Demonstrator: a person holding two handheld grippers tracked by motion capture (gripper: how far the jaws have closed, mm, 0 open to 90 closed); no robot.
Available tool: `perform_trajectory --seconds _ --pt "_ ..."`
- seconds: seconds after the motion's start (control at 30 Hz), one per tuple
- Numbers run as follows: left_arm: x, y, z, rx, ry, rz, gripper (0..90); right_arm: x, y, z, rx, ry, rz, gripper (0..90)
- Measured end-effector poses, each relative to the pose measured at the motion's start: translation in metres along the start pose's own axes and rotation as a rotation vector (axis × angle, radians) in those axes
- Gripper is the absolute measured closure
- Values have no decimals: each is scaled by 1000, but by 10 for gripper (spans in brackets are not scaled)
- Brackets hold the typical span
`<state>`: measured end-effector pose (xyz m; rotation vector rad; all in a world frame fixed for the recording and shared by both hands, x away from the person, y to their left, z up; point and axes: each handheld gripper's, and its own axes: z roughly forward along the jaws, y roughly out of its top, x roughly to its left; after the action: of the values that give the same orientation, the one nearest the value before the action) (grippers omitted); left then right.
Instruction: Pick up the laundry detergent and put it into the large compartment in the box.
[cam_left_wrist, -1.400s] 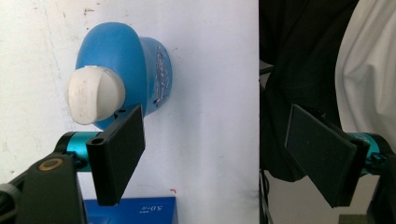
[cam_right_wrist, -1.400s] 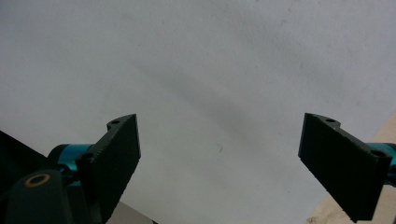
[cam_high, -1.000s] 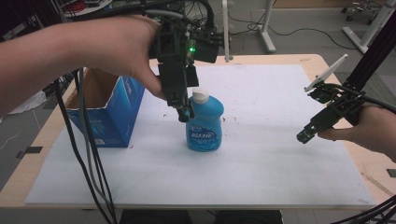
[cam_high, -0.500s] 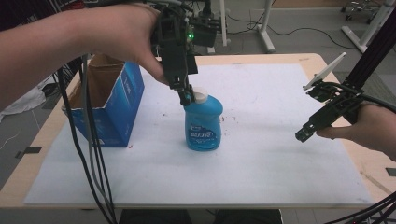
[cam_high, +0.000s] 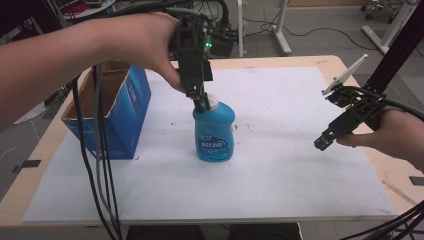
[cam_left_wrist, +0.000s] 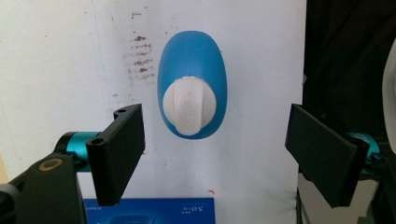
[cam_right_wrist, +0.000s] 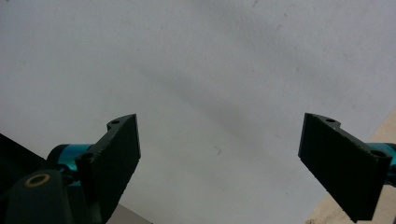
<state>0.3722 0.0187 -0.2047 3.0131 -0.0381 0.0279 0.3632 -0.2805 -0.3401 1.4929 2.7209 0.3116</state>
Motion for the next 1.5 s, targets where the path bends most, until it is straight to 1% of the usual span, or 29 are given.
perform_trajectory --seconds 0.1,0.13,0.17,0.23,0.27,0.33,0.53,0.57,0.6,0.67,0.77,0.83,0.97,1.03,1.2,1.23,1.3,1.33,1.5 --pt "3 1 4 6 -5 -6 202 0 1 0 -2 0 -5 121" --pt "4 2 5 7 -5 2 202 0 1 0 -3 0 -3 120" --pt "4 2 7 1 -5 -2 202 0 1 0 -2 -1 -3 121" --pt "5 3 10 8 -12 -3 202 -1 1 0 3 2 -1 120" --pt "5 3 12 11 -12 -2 202 -1 1 0 -1 3 -7 121" --pt "6 3 15 17 -10 3 202 -1 2 0 2 2 -3 121" --pt "10 2 24 17 -12 -6 202 -1 2 1 -2 4 -3 120" --pt "11 2 25 23 -12 -1 202 -1 2 1 -1 5 -4 120" --pt "11 1 27 19 -14 -6 202 -1 2 1 1 6 -3 120" --pt "12 1 31 28 -18 -7 202 -1 2 1 2 5 -1 120" --pt "14 1 37 26 -20 -4 202 -1 3 2 1 4 -3 120" --pt "14 0 40 29 -21 -12 202 -1 3 2 1 6 -6 120" --pt "15 0 48 35 -19 -11 202 -1 2 3 -3 8 -4 120" --pt "15 0 51 31 -21 -11 202 -2 2 3 -4 7 -5 120" --pt "16 1 59 45 -23 -15 202 -2 2 3 -8 9 -5 120" --pt "16 1 60 47 -25 -9 202 -1 2 3 -6 12 -5 121" --pt "16 1 64 46 -27 -17 202 -1 2 4 -5 10 -9 121" --pt "17 1 66 48 -22 -17 202 -1 3 4 -5 11 -9 120" --pt "18 0 71 52 -24 -24 202 0 2 4 -6 11 -8 120"
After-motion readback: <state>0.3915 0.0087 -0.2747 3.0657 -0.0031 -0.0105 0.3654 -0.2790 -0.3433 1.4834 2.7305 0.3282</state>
